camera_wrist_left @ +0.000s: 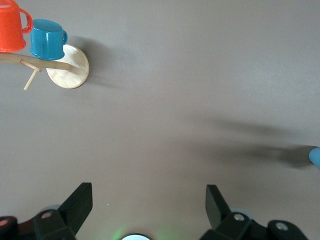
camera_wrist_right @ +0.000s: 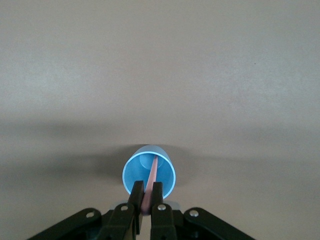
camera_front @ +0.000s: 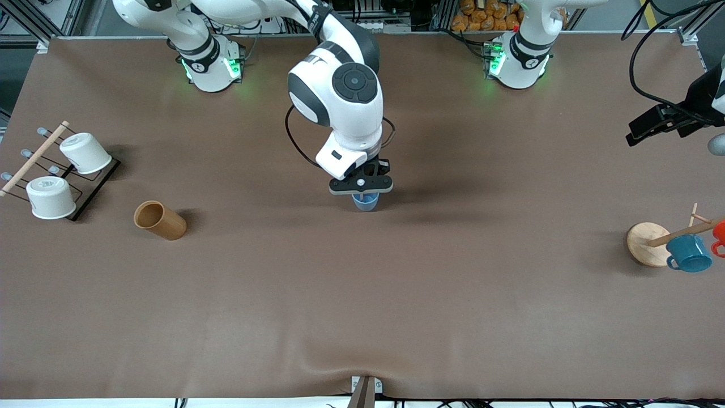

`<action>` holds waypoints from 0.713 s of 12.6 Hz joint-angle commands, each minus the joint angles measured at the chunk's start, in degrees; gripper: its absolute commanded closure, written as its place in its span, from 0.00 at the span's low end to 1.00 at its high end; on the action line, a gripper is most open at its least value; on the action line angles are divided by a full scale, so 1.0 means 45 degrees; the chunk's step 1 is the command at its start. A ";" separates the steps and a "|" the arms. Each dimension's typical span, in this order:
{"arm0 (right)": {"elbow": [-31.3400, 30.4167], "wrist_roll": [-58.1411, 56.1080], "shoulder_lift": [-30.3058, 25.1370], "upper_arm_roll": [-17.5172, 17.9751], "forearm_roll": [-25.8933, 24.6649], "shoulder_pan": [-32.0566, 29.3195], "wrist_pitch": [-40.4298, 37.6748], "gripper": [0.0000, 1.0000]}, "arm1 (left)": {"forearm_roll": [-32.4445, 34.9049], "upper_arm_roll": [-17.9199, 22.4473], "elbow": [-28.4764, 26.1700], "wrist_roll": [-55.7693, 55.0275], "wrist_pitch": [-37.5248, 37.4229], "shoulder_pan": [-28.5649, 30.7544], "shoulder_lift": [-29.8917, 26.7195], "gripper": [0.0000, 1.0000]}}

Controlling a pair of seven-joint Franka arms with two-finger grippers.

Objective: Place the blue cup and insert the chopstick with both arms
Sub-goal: 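Lower the pink chopstick into the blue cup with the right gripper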

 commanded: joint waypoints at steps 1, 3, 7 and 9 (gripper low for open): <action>-0.0114 0.0019 -0.0017 -0.0152 -0.0274 0.0236 0.0165 1.00 | 0.0040 -0.0053 0.0135 0.0315 -0.0210 0.0104 -0.0095 0.00; -0.0270 0.0019 0.0003 -0.0152 -0.0274 0.0255 0.0262 1.00 | 0.0040 -0.0053 0.0135 0.0296 -0.0210 0.0084 -0.0076 0.00; -0.0484 0.0019 0.0100 -0.0152 -0.0294 0.0470 0.0418 1.00 | 0.0040 -0.0053 0.0193 0.0315 -0.0210 0.0104 -0.0076 0.00; -0.0719 0.0038 0.0100 -0.0152 -0.0313 0.0529 0.0652 1.00 | 0.0021 -0.0053 0.0213 0.0315 -0.0210 0.0104 -0.0056 0.00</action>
